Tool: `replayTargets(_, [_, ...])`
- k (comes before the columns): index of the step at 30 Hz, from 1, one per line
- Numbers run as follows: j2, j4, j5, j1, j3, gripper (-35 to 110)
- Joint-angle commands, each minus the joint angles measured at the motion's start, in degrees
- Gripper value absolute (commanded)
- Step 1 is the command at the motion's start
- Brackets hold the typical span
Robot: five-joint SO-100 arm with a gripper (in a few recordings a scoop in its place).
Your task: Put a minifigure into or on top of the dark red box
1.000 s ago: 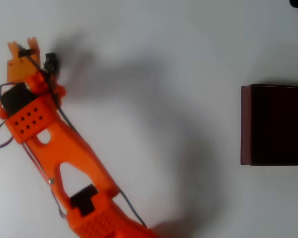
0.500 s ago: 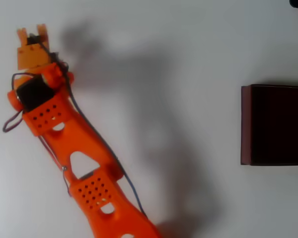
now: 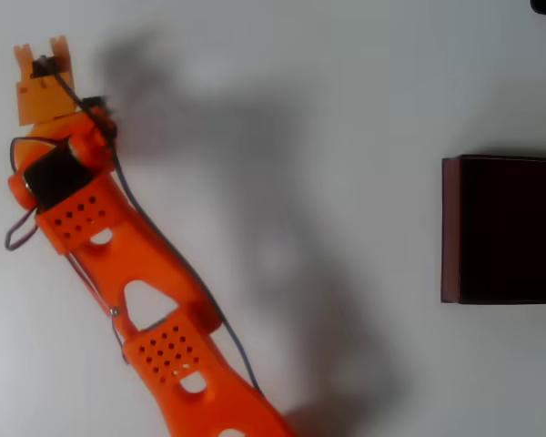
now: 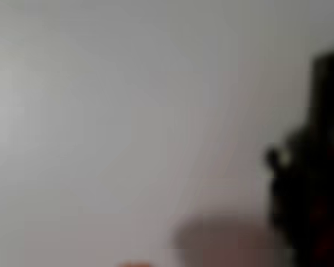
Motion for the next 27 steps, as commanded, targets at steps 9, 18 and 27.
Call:
replayTargets(9, [-0.44,-1.05,-0.62,0.35,-2.99,16])
replayTargets(18, [-0.70,-1.41,-1.14,-0.26,-3.08,1])
replayTargets(27, [4.48,3.78,-10.46,1.85,-2.90,1])
